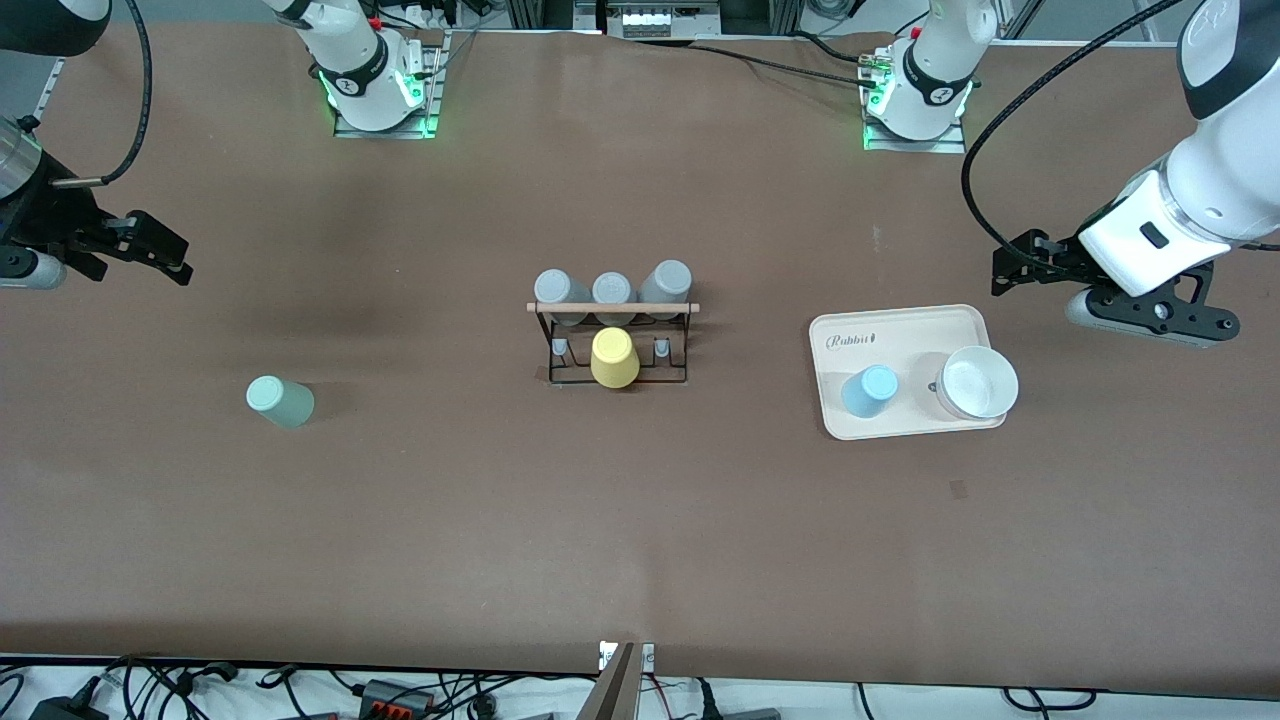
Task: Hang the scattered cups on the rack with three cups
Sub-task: 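Reach the left gripper toward the light blue cup on the tray, then close the left gripper around the light blue cup, then lift the light blue cup and carry it toward the rack, then hang the blue cup with the left gripper while the right gripper grasps the teal cup, then lift the teal cup and carry it to the rack with the right gripper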
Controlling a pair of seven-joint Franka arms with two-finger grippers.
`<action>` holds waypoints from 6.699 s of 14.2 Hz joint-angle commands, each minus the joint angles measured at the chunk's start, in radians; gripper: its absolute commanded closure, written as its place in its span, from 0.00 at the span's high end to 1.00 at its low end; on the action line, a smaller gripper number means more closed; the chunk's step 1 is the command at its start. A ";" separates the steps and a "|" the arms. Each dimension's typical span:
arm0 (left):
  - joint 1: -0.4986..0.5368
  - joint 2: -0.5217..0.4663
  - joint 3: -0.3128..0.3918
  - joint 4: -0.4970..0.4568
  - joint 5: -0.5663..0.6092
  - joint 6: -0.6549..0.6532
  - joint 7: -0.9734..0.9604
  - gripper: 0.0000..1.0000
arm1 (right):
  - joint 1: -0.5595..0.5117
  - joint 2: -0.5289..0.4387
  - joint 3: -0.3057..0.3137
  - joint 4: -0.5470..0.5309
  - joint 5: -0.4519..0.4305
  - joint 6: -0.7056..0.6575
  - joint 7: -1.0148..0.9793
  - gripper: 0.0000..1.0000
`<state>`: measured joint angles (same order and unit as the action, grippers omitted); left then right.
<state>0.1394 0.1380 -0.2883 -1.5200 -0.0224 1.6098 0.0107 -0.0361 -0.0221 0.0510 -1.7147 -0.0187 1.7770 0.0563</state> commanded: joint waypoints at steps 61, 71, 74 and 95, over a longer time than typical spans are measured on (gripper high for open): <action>-0.566 0.633 0.011 0.373 -0.016 0.223 -0.402 0.00 | -0.086 0.499 -0.007 -0.063 -0.092 0.416 -0.240 1.00; -0.592 0.643 -0.008 0.376 -0.031 0.219 -0.483 0.00 | -0.084 0.539 -0.005 -0.134 -0.092 0.490 -0.243 1.00; -0.623 0.657 0.009 0.371 -0.005 0.225 -0.489 0.36 | -0.080 0.536 -0.002 -0.125 -0.092 0.486 -0.245 0.93; -0.064 0.134 0.005 0.129 0.082 -0.081 -0.341 1.00 | 0.342 0.547 0.015 0.357 0.051 -0.008 0.385 0.30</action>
<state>0.0396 0.3646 -0.2697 -1.2205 0.0599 1.4437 -0.3744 0.2339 0.5018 0.0750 -1.4111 0.0231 1.7921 0.3149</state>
